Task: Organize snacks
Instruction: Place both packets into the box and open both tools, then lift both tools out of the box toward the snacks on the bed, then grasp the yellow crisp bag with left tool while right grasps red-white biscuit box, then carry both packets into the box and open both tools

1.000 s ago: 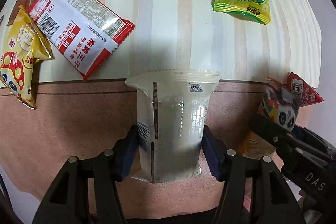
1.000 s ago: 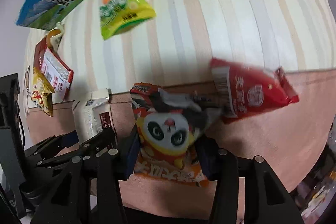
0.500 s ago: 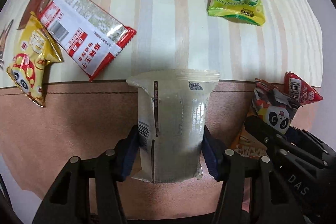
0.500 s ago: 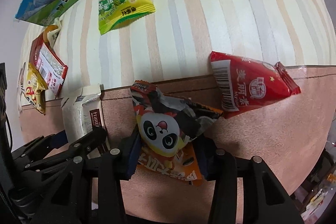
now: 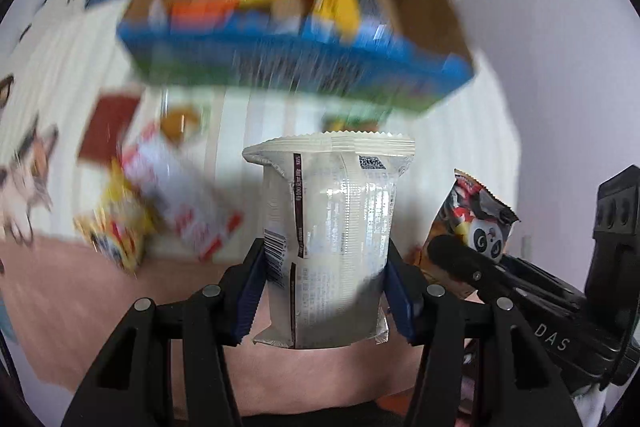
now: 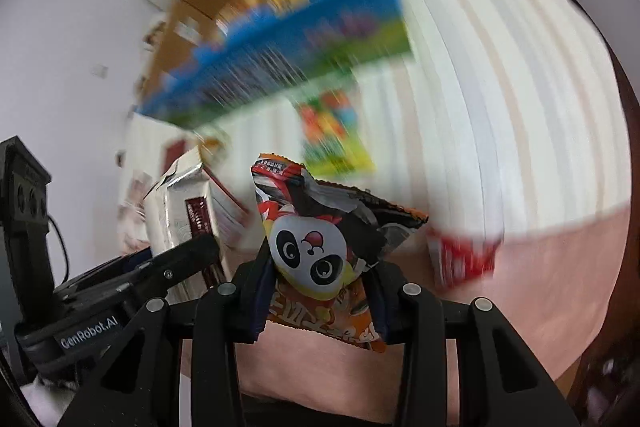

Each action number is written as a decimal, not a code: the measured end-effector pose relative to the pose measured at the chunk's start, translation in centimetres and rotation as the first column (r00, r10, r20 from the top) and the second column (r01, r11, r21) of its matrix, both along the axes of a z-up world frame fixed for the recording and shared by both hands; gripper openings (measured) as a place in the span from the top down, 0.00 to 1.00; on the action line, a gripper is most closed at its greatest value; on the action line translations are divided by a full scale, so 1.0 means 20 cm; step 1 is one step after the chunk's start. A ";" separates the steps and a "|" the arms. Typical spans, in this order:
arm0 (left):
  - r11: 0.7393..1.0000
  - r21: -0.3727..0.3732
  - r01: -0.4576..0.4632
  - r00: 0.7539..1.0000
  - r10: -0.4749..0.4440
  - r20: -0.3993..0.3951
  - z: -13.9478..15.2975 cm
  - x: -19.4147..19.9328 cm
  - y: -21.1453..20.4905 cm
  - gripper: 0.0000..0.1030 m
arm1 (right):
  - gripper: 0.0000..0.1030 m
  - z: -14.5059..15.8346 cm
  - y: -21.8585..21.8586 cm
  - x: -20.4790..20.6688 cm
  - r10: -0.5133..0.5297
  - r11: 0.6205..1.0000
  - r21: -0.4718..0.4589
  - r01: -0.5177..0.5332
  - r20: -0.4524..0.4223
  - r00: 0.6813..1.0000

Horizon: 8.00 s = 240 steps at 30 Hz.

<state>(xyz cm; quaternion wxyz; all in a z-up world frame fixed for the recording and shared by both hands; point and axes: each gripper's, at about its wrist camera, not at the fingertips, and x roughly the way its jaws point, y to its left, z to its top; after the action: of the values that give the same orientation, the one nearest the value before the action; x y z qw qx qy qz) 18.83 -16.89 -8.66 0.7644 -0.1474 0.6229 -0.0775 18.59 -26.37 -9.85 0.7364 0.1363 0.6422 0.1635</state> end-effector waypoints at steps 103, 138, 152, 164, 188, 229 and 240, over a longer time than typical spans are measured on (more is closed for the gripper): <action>0.865 0.328 -0.381 0.917 0.399 0.014 -0.39 -0.15 1.15 0.11 | 0.14 -0.33 0.88 0.08 0.320 0.937 -0.144 -0.317 -0.007 0.947; 0.949 0.280 0.145 0.971 -0.082 -0.226 -0.79 0.11 0.83 0.11 | 0.22 -0.66 0.65 -0.09 0.074 0.980 -0.169 -0.109 -0.200 0.977; 0.968 0.246 -0.040 0.979 0.087 -0.182 -0.79 -0.09 0.84 0.45 | 0.43 -0.67 0.71 -0.12 -0.017 0.968 -0.252 -0.017 -0.133 0.991; 0.970 0.219 -0.105 0.970 0.149 -0.191 -0.87 -0.38 0.83 0.46 | 0.18 -0.62 0.49 -0.17 -0.049 0.993 -0.112 0.022 -0.237 0.970; 0.980 0.140 -0.141 0.980 0.158 -0.124 -0.57 -0.25 0.61 0.50 | 0.53 -0.37 0.51 -0.27 0.033 0.989 -0.138 -0.045 -0.088 0.996; 0.998 0.063 0.021 0.979 -0.008 -0.206 -0.48 1.54 0.38 0.20 | 0.21 -0.16 0.22 1.60 0.086 0.948 -0.304 -0.088 -0.019 0.996; 0.997 0.074 -0.003 0.984 0.016 -0.175 -0.38 1.53 0.47 0.08 | 0.06 -0.12 0.29 1.52 0.087 0.944 -0.320 -0.082 0.002 0.996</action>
<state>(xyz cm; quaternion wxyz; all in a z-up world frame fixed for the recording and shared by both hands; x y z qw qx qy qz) 49.34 -7.39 -16.24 0.7119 -0.1287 0.6894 -0.0375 49.04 -20.66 -12.29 0.7461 -0.0136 0.6596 0.0898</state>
